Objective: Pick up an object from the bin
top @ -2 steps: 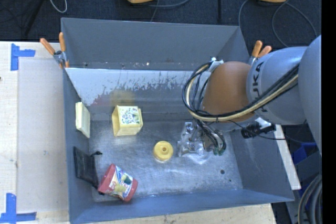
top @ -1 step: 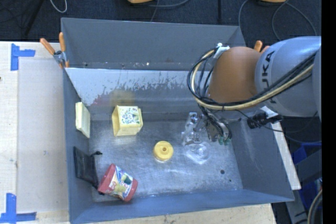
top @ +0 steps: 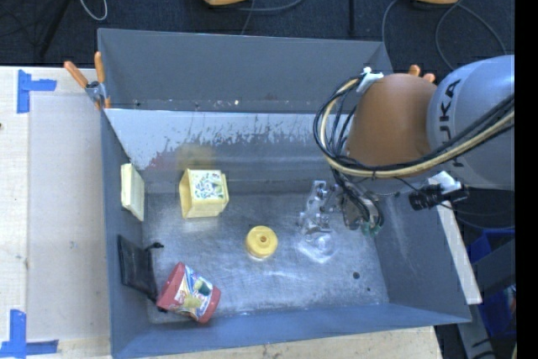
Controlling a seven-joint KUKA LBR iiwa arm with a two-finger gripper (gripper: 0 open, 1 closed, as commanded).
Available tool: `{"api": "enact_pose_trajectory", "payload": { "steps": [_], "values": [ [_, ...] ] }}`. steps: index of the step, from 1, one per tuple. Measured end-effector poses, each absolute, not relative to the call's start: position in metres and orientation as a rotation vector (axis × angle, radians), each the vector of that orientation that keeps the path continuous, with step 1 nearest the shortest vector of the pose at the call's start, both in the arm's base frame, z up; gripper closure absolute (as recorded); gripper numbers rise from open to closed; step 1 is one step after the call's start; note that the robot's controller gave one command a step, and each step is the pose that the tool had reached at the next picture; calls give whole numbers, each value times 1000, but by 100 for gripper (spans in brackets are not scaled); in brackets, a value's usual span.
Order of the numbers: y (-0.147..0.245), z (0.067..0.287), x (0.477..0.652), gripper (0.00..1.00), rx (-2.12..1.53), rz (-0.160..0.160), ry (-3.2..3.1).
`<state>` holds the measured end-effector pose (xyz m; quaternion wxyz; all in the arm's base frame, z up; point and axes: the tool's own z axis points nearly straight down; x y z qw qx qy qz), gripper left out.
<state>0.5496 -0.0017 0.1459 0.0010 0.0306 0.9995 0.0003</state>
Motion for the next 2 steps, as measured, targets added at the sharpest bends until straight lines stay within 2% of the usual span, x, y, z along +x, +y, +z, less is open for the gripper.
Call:
{"api": "enact_pose_trajectory", "payload": {
  "steps": [1, 2],
  "values": [
    [-15, 173, 548, 100, 121, 1, 3140],
    [31, 125, 597, 0, -251, 2, 3131]
  ]
}}
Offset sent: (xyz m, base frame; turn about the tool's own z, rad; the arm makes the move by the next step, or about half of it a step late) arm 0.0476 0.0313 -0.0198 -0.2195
